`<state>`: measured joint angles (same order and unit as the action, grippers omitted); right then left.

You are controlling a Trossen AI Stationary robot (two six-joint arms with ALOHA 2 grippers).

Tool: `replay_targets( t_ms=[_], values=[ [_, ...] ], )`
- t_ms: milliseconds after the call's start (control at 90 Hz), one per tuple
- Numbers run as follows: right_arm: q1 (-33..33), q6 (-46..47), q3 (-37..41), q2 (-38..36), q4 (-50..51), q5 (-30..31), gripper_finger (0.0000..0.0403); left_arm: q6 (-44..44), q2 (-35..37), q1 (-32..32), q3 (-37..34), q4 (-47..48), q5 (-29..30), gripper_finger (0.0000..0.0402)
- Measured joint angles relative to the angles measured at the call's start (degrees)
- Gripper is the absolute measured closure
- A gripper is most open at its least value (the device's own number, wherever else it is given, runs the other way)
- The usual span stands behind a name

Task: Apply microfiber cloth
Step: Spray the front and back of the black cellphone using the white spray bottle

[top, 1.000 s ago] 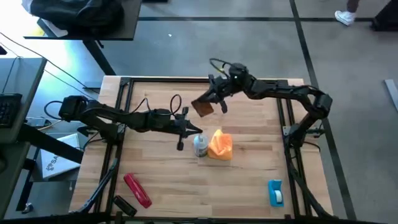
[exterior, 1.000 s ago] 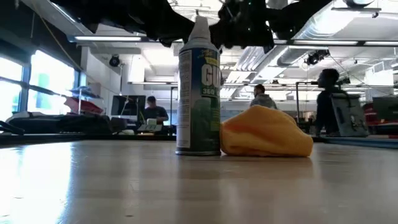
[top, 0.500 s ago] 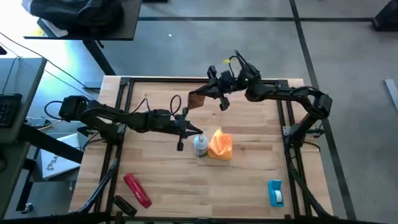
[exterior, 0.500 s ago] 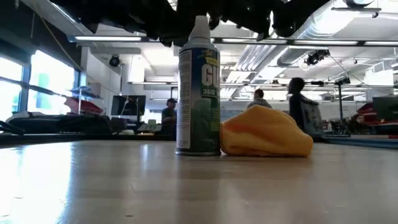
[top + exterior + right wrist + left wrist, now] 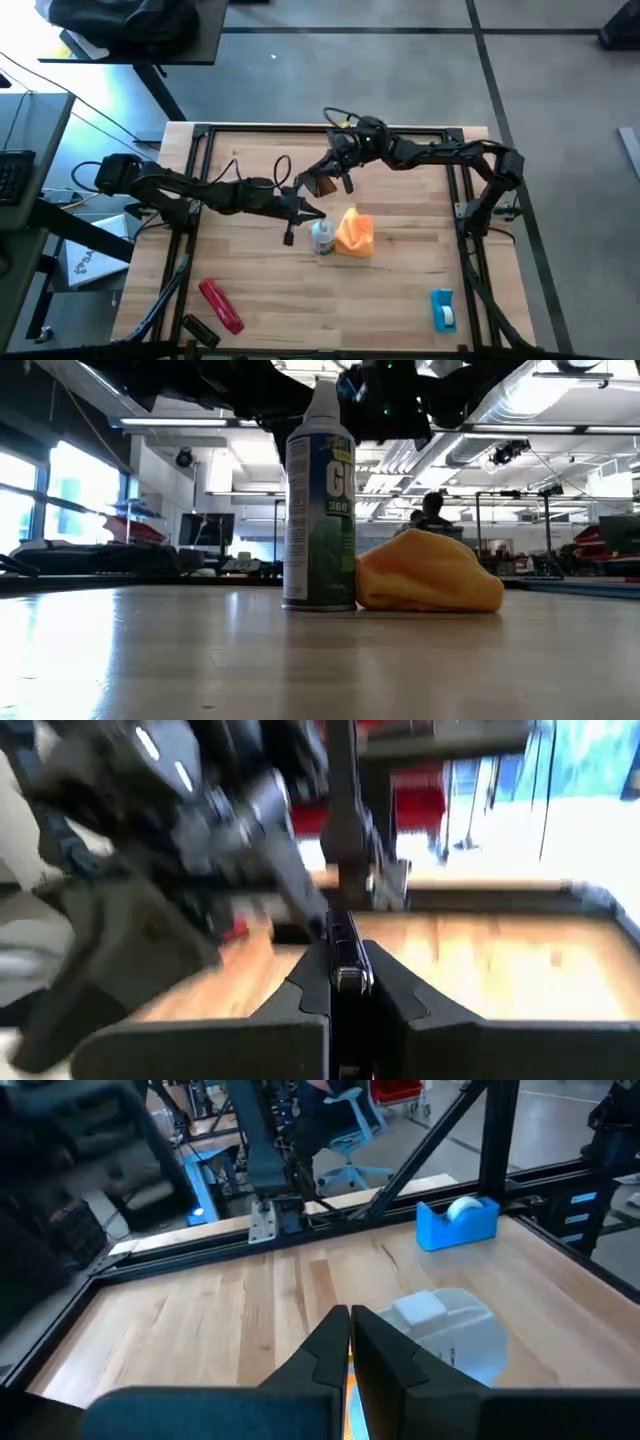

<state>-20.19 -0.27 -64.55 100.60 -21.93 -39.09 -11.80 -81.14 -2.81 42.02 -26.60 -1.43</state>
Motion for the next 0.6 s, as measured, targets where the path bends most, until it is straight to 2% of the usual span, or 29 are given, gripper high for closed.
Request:
replay_targets(
  t_ms=[156,311,600],
  values=[
    [1.79,0.15,0.13,2.50,-5.45,-2.62,0.0402,-1.32,0.05,-0.01,0.02,-0.01,0.33,0.0402],
    [2.80,-0.27,0.17,2.85,-10.19,-2.42,0.0402,-0.95,0.06,0.13,-0.02,0.42,0.96,0.0401],
    [1.08,-1.15,-0.45,1.83,-11.37,-2.78,0.0402,-0.91,0.13,0.15,0.15,0.26,1.39,0.0401]
  ],
)
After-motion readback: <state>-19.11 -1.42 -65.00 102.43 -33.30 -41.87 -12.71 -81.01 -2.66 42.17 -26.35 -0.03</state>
